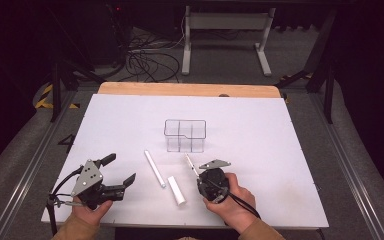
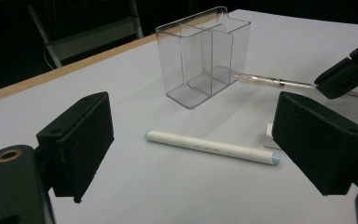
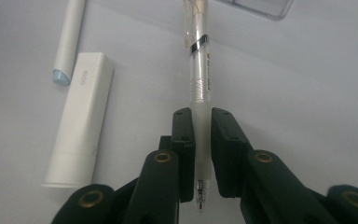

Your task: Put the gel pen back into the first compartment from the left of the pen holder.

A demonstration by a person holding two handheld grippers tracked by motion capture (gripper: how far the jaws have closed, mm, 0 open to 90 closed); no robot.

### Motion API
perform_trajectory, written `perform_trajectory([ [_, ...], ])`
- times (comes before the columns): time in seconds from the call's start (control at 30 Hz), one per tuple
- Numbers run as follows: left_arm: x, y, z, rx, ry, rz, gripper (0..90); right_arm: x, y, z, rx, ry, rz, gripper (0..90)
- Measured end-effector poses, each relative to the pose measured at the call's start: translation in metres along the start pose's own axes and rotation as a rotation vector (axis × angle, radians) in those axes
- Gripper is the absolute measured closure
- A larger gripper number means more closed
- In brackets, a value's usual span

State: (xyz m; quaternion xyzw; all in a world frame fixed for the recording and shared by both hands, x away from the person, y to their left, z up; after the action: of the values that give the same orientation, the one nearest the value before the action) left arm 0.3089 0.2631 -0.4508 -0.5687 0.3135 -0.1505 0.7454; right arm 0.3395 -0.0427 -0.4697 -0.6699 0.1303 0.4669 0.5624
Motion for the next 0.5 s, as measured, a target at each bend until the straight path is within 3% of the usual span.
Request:
perform_trajectory([
  [0.17, 0.000, 0.000, 0.000, 0.006, -0.001, -0.002, 14.0, -0.010, -0.005, -0.003, -0.043, -0.026, -0.038, 80.6],
  [0.5, 0.000, -0.001, 0.000, 0.019, 0.011, -0.011, 16.9, -0.024, -0.013, -0.003, -0.090, -0.076, -0.062, 80.6],
])
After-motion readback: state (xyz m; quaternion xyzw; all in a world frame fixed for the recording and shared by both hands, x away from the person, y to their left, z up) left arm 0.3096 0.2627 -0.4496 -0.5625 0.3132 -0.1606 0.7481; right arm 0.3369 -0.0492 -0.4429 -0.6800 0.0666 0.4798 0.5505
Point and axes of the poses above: each handheld gripper's, and its own axes: x roughly forward along the jaws, y roughly out of its underside, z roughly to its left, the point moved 3 cm from there along x, roughly forward along the jaws, and after that the axes turned 3 degrees about x, right-handed, at the moved point
